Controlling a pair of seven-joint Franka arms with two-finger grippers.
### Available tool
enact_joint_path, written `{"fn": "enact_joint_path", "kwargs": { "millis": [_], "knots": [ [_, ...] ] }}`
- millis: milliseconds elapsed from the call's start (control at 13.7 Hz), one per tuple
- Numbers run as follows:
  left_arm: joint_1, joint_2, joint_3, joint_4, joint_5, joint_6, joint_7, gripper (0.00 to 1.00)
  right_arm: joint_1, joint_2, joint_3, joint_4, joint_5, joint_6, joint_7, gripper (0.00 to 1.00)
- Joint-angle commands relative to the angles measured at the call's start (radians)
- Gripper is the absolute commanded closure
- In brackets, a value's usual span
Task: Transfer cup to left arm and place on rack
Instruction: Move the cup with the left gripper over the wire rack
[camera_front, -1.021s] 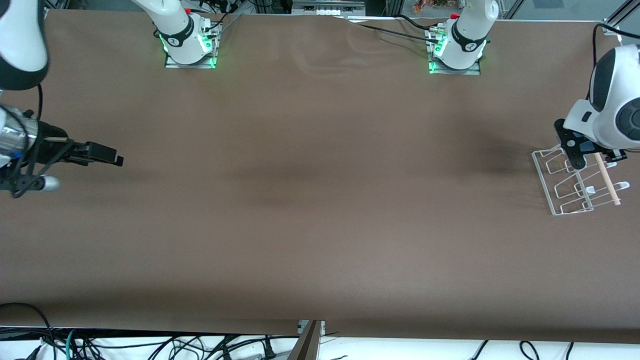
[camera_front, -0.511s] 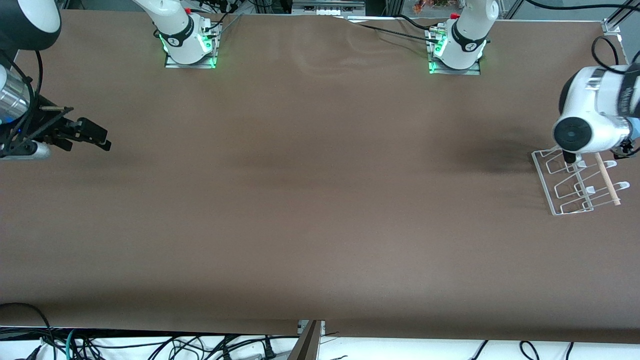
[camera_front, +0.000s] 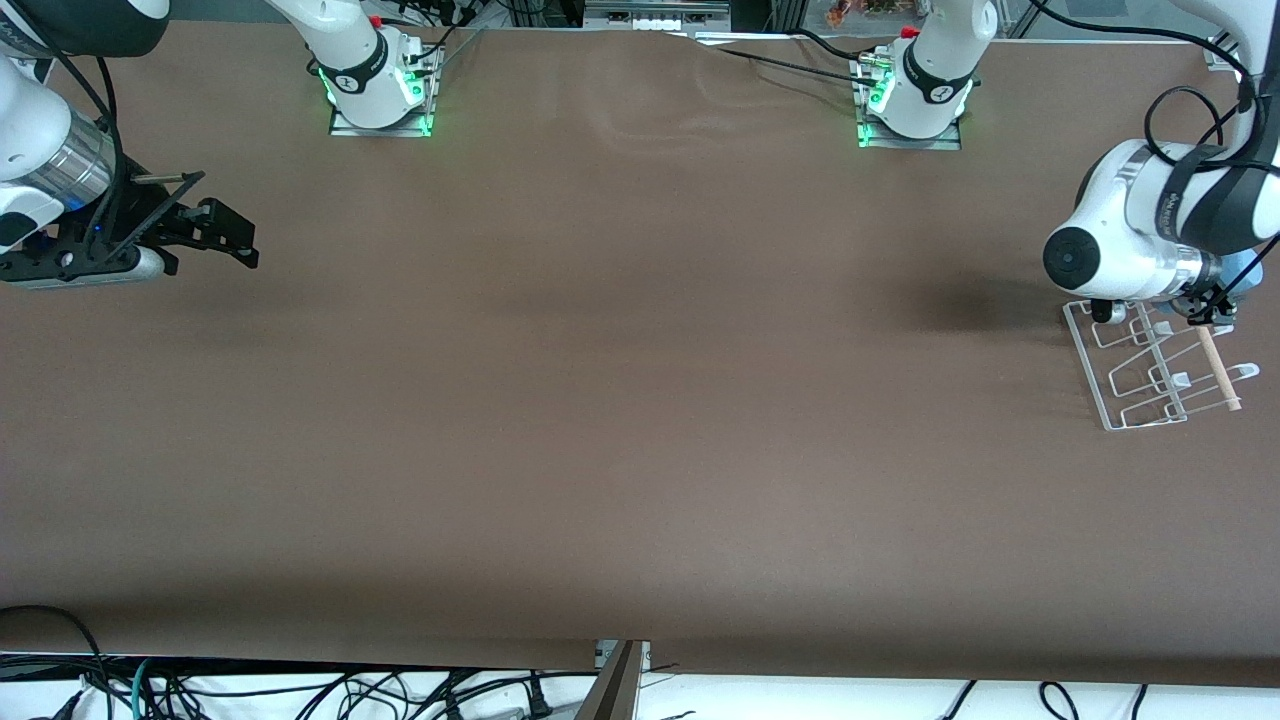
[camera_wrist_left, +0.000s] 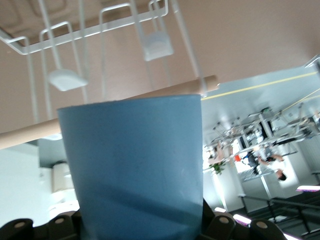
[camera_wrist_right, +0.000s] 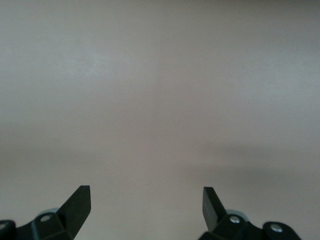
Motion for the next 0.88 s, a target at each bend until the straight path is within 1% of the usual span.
{"fn": "enact_joint_path", "kwargs": {
  "millis": [0,146,292,511,657,803],
  "knots": [
    [-0.005,-0.001,-0.011,-0.048,0.082,-0.004,-0.082,1.00,-0.023,-0.010,0.018,-0.007,-0.021,-0.007,-0.021,0.01],
    [-0.005,-0.001,-0.011,-0.080,0.098,-0.004,-0.138,1.00,-0.023,-0.010,0.018,0.014,-0.018,-0.015,-0.021,0.01],
    [-0.005,0.001,-0.011,-0.108,0.154,-0.004,-0.183,1.00,-0.022,-0.008,0.019,0.025,-0.018,-0.015,-0.013,0.01],
    [-0.005,0.022,-0.011,-0.116,0.171,0.001,-0.226,1.00,-0.023,0.005,0.016,0.062,-0.009,-0.047,-0.015,0.01],
    [-0.003,0.048,-0.011,-0.117,0.204,0.004,-0.269,1.00,-0.022,0.012,0.018,0.063,-0.004,-0.044,-0.018,0.01],
    [-0.003,0.065,-0.011,-0.117,0.207,0.010,-0.297,1.00,-0.017,0.010,0.022,0.086,-0.006,-0.046,-0.024,0.01]
  ]
}}
